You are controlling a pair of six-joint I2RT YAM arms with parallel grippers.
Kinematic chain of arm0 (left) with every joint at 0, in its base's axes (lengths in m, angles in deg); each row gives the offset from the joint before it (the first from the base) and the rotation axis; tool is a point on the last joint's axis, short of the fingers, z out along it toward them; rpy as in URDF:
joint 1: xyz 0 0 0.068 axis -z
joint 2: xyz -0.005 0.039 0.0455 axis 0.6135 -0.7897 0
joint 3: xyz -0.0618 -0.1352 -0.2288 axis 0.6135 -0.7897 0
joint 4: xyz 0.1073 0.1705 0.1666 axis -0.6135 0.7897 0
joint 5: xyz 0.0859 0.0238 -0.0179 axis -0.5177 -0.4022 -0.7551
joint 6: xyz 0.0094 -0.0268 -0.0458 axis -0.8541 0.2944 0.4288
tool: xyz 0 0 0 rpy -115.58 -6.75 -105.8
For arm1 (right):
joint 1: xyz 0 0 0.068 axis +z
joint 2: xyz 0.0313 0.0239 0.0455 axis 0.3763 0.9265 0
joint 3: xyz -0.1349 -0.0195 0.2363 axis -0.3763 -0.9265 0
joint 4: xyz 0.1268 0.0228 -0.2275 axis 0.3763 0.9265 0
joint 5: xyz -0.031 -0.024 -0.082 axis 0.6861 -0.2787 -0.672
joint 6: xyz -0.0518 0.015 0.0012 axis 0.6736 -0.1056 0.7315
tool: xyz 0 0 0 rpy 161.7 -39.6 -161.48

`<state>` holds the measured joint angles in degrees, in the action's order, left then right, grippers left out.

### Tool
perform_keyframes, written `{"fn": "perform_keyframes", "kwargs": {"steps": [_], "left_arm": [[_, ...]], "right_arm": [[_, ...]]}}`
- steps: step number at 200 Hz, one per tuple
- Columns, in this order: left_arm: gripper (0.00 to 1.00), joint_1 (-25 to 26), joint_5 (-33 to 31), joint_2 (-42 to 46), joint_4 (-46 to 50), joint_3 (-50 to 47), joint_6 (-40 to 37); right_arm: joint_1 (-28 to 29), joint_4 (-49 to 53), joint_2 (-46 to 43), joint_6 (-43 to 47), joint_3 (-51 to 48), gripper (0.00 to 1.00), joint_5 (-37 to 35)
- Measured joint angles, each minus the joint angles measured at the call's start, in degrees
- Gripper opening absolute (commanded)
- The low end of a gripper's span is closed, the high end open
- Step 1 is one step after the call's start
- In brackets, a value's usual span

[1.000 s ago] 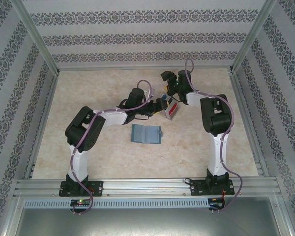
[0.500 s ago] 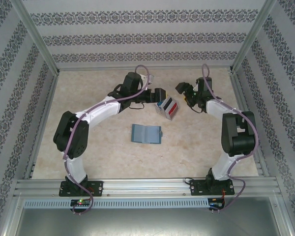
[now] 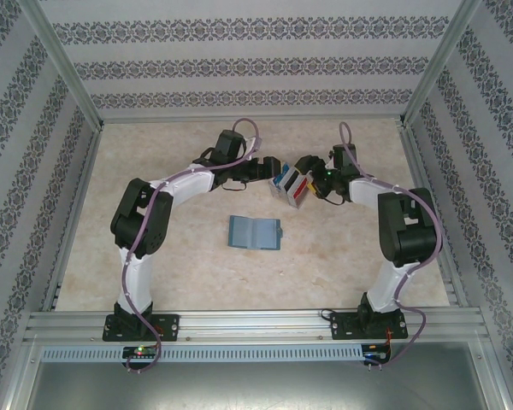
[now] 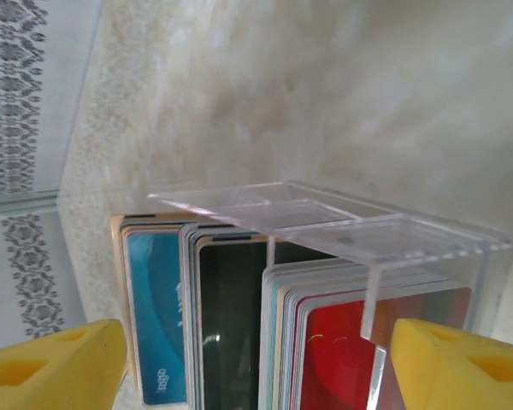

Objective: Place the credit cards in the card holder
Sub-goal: Rotate the storage box at the top-center of the table, then pick up the credit card from the storage box.

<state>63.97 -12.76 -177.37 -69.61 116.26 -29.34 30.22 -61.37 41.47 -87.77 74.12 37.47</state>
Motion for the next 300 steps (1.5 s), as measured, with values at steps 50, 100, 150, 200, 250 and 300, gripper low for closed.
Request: {"fn": "perform_keyframes", "kwargs": {"steps": [50,100,150,200,250,300], "left_arm": [[0.90,-1.9,0.7,6.5,-4.6,-12.5,3.5],[0.91,-2.7,1.4,14.6,-10.1,-23.7,7.3],[0.92,-8.5,3.1,20.7,-10.4,-26.9,9.2],[0.97,-16.0,1.6,30.0,2.9,-26.9,3.1],[0.97,-19.2,-0.1,35.1,10.2,-29.2,-1.3],[0.97,-19.6,-0.9,35.4,13.4,-31.4,-2.3]], "right_arm": [[4.2,-3.3,6.3,1.2,7.5,0.81,0.2],[6.1,-4.9,8.9,11.4,12.9,0.75,1.4],[7.9,8.9,2.6,24.4,13.0,0.77,-8.5],[18.0,24.2,0.0,30.7,21.4,0.79,-25.0],[20.9,33.5,4.5,30.5,27.4,0.72,-33.2],[20.5,38.4,11.1,32.6,32.5,0.70,-33.0]]}}
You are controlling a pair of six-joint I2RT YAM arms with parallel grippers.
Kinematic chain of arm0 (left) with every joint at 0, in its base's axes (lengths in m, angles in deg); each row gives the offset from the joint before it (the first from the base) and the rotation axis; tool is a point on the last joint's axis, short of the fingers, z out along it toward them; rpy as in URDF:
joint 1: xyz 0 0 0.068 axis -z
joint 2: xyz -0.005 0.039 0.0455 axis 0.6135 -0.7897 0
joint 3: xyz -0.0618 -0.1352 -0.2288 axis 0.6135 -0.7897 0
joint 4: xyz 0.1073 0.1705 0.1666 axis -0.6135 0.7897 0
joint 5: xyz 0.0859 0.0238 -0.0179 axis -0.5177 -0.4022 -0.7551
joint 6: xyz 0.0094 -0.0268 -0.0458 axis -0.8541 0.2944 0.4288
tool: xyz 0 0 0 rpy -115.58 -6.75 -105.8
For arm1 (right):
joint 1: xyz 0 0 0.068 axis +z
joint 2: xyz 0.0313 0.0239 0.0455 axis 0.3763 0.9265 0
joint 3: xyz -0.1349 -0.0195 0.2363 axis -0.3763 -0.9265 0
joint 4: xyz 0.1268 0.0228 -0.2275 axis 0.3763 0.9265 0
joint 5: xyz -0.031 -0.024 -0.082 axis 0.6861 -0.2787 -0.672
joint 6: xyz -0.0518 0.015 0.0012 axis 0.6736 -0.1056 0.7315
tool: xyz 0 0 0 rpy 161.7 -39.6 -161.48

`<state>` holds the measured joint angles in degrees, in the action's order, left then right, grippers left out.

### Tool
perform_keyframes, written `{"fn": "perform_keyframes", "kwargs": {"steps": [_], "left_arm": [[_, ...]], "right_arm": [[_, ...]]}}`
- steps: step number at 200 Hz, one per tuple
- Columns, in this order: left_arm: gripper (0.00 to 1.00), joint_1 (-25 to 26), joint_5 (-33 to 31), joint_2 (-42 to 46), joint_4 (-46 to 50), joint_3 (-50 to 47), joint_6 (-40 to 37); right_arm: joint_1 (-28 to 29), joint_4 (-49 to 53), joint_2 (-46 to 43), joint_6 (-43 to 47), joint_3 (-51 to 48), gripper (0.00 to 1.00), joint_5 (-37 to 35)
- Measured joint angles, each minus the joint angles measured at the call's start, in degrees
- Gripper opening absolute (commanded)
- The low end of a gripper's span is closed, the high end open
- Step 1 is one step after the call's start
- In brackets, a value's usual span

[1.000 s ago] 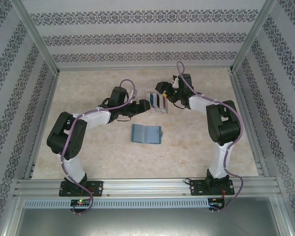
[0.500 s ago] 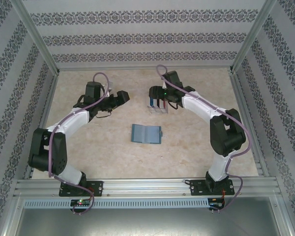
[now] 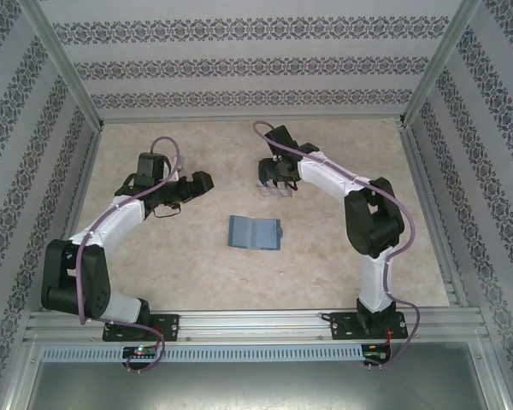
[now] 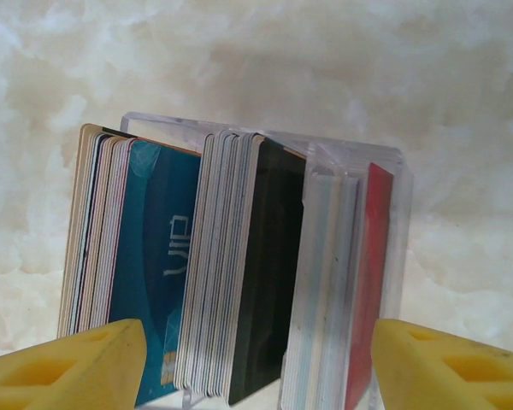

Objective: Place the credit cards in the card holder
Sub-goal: Pick up the credit card from the storage box.

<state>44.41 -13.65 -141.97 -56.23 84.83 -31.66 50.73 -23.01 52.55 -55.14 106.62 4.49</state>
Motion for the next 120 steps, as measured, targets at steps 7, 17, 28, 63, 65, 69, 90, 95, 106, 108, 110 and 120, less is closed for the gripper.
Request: {"fn": "perform_keyframes", "kwargs": {"steps": [7,17,28,63,65,69,90,95,106,108,110,120], "left_arm": [[0.98,0.0,0.0,0.0,0.2,-0.2,0.0],[0.98,0.0,0.0,0.3,0.2,-0.5,0.0],[0.98,-0.1,0.0,0.7,0.2,-1.0,0.0],[0.99,0.0,-1.0,1.5,0.1,-1.7,0.0],[0.99,0.0,-1.2,1.7,0.1,-1.9,0.0],[0.99,-0.1,-1.8,2.3,-0.2,-2.5,0.1],[1.00,-0.1,-4.8,6.3,-0.7,-5.8,0.5],[1.00,-0.1,-5.4,7.0,-0.7,-6.2,0.5],[1.00,-0.1,-6.4,8.0,-0.7,-6.5,0.5],[1.00,-0.1,-6.6,8.1,-0.7,-6.5,0.5],[1.00,-0.1,-6.9,8.2,-0.8,-6.5,0.5],[1.00,-0.1,-7.6,8.5,-1.0,-6.5,0.7]], "right_arm": [[0.0,0.3,0.5,0.2,0.5,0.70,0.1],[0.0,0.9,1.1,0.6,1.2,0.70,0.5],[0.0,1.4,1.2,0.8,1.8,0.71,0.7],[0.9,2.4,1.2,2.1,3.9,0.71,-0.9],[1.0,2.4,1.2,2.1,4.0,0.71,-1.1],[1.3,2.6,1.2,2.2,4.3,0.71,-1.4],[3.1,3.5,1.7,2.4,6.5,0.74,-4.0],[3.6,3.7,2.1,2.4,7.2,0.74,-4.8],[4.6,4.1,3.3,2.7,8.9,0.75,-6.8],[4.7,4.2,3.6,2.8,9.2,0.75,-7.1],[4.9,4.3,3.8,2.8,9.6,0.75,-7.4],[5.4,4.6,5.4,3.3,11.1,0.75,-8.5]]}}
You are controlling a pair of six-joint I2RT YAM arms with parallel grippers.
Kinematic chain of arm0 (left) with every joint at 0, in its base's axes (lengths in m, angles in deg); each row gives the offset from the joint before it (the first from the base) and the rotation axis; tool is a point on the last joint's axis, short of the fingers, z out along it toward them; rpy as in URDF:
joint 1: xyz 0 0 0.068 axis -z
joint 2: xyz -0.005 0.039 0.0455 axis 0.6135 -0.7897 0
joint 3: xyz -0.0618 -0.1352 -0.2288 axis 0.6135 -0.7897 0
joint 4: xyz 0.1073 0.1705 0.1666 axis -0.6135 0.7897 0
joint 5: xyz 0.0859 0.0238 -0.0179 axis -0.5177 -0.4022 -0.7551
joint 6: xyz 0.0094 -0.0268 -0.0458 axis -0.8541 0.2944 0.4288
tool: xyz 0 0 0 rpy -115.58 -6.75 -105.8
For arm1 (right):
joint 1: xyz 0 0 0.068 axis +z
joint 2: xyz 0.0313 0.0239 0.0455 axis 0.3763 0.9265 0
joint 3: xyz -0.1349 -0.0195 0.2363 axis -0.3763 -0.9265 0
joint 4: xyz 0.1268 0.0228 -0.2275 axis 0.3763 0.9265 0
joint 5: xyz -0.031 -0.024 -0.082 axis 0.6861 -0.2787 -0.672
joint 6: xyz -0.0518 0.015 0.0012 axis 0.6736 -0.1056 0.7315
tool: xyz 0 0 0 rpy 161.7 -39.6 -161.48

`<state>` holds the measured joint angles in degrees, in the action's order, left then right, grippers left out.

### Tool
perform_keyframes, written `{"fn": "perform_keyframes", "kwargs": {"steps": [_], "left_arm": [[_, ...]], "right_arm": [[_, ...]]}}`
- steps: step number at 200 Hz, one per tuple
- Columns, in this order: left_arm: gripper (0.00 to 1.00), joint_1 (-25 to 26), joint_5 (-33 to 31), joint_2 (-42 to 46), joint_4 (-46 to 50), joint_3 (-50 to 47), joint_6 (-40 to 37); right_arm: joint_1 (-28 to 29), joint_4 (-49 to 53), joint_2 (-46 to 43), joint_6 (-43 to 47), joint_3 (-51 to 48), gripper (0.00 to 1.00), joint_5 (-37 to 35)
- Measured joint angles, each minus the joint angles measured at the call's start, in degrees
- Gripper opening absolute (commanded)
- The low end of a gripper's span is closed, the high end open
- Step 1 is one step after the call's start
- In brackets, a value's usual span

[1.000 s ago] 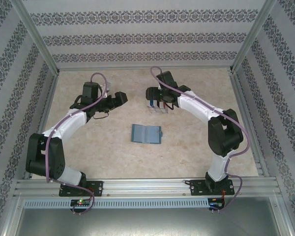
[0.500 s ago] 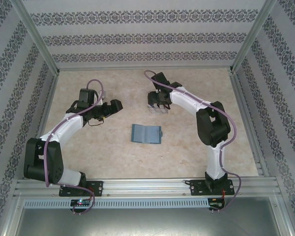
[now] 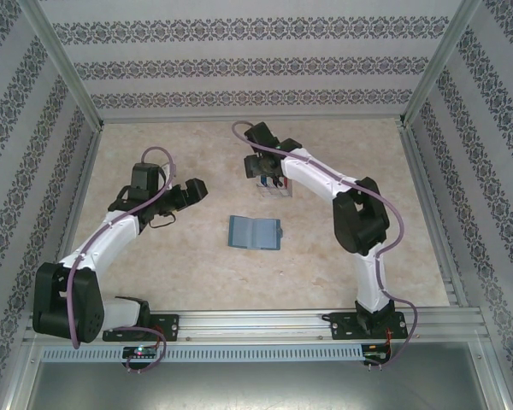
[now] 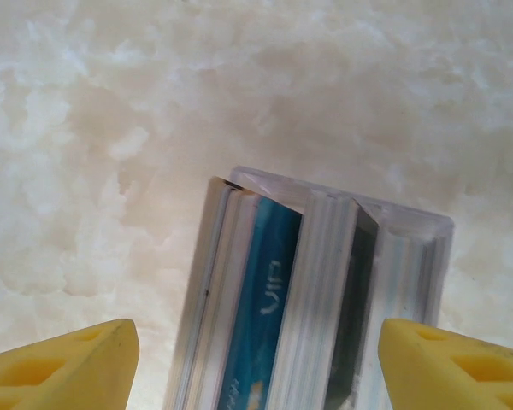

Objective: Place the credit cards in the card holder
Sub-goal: Pick up the credit card from the storage box.

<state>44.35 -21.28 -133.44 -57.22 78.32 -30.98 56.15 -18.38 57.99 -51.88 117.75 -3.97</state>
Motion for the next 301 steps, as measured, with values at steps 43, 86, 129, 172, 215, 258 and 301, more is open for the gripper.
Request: {"fn": "perform_keyframes", "kwargs": {"steps": [43,86,129,172,215,258,301], "left_arm": [[1.00,0.0,-1.1,0.1,-0.5,-1.4,0.7],[1.00,0.0,-1.4,0.6,-0.7,-2.7,1.5],[1.00,0.0,-0.9,0.7,-0.9,-2.7,0.5],[1.00,0.0,1.2,0.6,-0.8,-2.3,-2.0],[1.00,0.0,1.7,0.6,-1.2,-2.7,-2.6],[1.00,0.0,2.5,0.6,-1.6,-3.7,-2.3],[1.00,0.0,2.8,0.6,-1.6,-3.9,-2.3]], "right_arm": [[0.5,2.8,4.2,1.0,1.5,0.76,-3.9],[0.7,3.7,2.0,2.3,-1.4,0.76,-10.2],[-0.2,4.4,-1.1,5.4,-2.5,0.76,-12.7],[-3.3,4.0,-1.7,9.9,-3.0,0.76,-10.8],[-5.1,4.6,-1.7,11.9,-3.4,0.77,-6.3],[-5.1,7.2,-1.6,12.5,-3.3,0.79,-4.1],[-5.7,10.3,-0.6,11.9,-2.7,0.78,-4.7]]}}
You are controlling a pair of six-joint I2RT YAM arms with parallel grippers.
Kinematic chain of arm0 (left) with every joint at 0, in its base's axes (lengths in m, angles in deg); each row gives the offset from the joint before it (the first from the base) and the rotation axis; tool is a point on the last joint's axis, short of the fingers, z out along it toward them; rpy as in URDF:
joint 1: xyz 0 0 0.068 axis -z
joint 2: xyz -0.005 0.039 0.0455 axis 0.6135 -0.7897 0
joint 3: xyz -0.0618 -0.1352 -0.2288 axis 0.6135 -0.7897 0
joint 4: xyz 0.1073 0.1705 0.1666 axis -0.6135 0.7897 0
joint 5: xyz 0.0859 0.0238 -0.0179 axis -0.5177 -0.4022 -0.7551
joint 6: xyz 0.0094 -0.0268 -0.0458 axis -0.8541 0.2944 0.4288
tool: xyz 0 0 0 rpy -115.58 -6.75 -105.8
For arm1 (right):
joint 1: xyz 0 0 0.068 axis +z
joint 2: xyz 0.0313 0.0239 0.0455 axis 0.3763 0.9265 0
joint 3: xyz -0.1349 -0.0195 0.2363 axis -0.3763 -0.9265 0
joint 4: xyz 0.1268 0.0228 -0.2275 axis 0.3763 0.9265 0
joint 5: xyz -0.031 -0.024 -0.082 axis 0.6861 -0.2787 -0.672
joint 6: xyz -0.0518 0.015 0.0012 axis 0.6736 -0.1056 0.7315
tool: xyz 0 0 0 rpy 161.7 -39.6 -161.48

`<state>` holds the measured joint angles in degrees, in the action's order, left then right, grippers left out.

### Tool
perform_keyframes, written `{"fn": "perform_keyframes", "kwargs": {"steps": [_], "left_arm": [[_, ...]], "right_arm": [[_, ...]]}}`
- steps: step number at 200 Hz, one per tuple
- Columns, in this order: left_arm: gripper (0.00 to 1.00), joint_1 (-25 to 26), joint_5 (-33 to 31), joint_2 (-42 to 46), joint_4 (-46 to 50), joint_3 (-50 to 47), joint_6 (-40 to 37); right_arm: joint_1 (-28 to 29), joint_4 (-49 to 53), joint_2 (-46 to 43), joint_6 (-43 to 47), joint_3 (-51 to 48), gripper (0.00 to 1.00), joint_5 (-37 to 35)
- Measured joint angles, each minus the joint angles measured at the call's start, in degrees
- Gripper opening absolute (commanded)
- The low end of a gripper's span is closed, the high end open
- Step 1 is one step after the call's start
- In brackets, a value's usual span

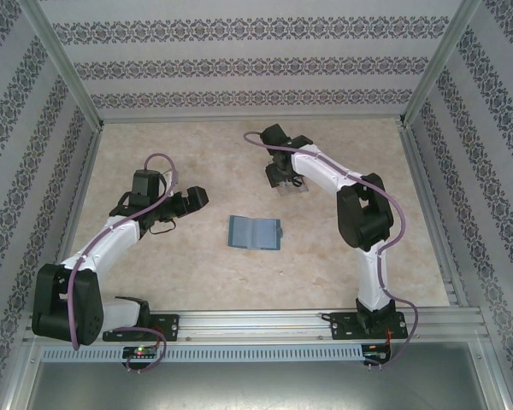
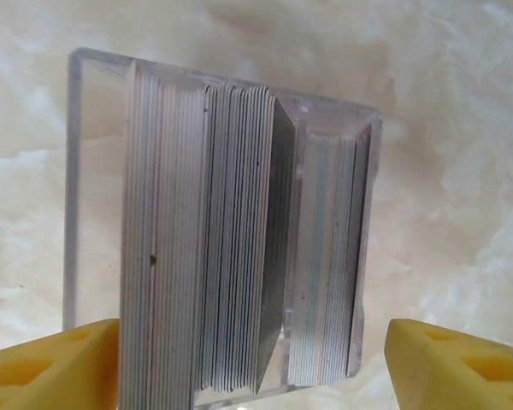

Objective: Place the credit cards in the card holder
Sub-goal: Pick up the credit card from the storage box.

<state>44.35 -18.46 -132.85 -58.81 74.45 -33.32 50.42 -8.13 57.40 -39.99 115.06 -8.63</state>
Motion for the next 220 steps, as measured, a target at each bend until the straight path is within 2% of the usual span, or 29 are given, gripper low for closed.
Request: {"fn": "perform_keyframes", "kwargs": {"steps": [88,172,204,220], "left_arm": [[1.00,0.0,0.4,0.0,-0.1,-0.6,0.0],[1.00,0.0,0.1,2.6,-0.8,-2.2,1.2],[1.00,0.0,0.2,2.6,-0.5,-2.2,1.3],[1.00,0.0,0.2,2.6,0.0,-2.2,1.5]], "right_arm": [[0.1,0.6,0.0,1.9,0.1,0.77,-5.3],[0.1,0.1,-1.0,3.1,0.1,0.74,-7.3],[0.1,-0.2,-1.2,3.1,0.1,0.69,-7.4],[0.0,-0.3,-1.2,2.9,0.1,0.61,-7.3]]}}
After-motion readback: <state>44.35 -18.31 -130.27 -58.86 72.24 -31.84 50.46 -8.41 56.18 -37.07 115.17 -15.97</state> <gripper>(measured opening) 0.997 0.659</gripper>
